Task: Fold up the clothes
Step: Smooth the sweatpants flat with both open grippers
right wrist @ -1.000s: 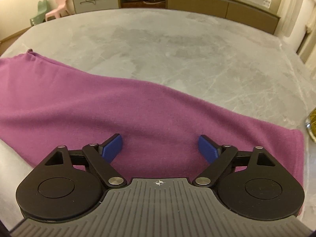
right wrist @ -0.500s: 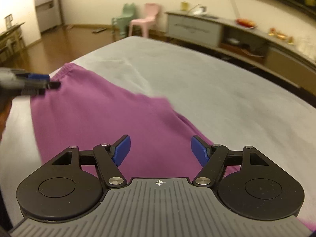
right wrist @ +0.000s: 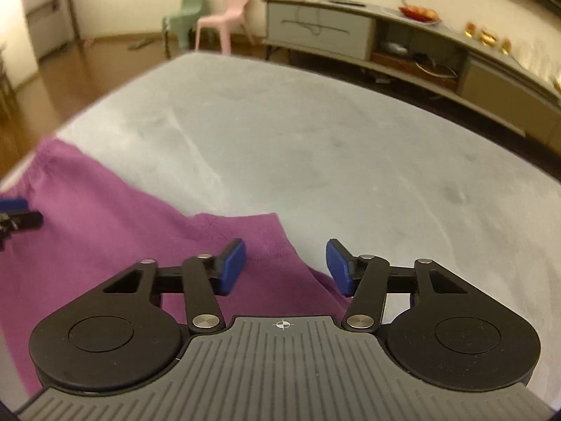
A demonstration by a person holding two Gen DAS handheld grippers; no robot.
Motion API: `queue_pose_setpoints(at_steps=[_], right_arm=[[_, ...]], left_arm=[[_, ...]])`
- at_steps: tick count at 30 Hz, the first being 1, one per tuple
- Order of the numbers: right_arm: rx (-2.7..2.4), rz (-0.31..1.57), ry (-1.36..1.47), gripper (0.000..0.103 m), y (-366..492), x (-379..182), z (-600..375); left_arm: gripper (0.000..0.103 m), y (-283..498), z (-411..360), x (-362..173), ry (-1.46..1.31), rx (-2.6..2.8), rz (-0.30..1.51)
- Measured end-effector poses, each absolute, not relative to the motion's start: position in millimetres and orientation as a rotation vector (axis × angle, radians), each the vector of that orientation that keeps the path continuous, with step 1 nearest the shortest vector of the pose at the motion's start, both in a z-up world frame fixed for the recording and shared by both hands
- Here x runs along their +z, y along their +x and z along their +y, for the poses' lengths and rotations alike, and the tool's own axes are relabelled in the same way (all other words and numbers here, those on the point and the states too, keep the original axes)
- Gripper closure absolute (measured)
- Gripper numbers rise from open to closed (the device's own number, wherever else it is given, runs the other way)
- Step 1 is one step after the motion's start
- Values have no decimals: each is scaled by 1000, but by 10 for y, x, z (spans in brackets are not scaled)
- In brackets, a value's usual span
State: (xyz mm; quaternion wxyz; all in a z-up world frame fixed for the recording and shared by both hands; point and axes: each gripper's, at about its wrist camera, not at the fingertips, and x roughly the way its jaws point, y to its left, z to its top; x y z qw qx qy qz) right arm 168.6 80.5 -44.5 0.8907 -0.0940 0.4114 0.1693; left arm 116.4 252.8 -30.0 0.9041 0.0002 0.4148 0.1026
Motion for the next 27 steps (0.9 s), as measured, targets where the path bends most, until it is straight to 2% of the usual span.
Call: queue_pose_setpoints(at_steps=[1,5,8,11,15,17,18,19,21,22,24,27], right_arm=[[341,866,-177,33,1744,-463,752],[304,862,-116,44,1673,-236,373],[296,816,-70,33,1052,-19,-172],[279,812,-3,33,333,35,-857],[53,850,40,38,-504,-159,-1989],[-107,863,100,46,-722,-263,-2583],[-187,868,130,46,-831,-315,-2880],[-221,868,160,47,-884,-361,-3088],[-227,861,220,46,-914,-445,-3386],[-221,858,231,42,-924,-464,-3443],[-198,849,230,43,-937,-473,-3432],[-155,839,240,46,-1106,-411,-3338]], left_arm=[[58,1158,2518,-284,23,225,850],[60,1116,2357,-194,99,239,824],[59,1033,2028,-57,117,118,756],[58,1017,1607,-83,135,-9,769],[58,1015,1028,-163,157,-175,809],[57,1062,789,-245,183,-215,838],[56,1092,694,-311,214,-206,847],[50,1110,638,-363,247,-184,837],[45,1166,601,-370,271,-123,824],[46,1204,619,-359,257,-83,833],[54,1207,631,-315,218,-30,836],[54,1220,565,-297,223,-34,836]])
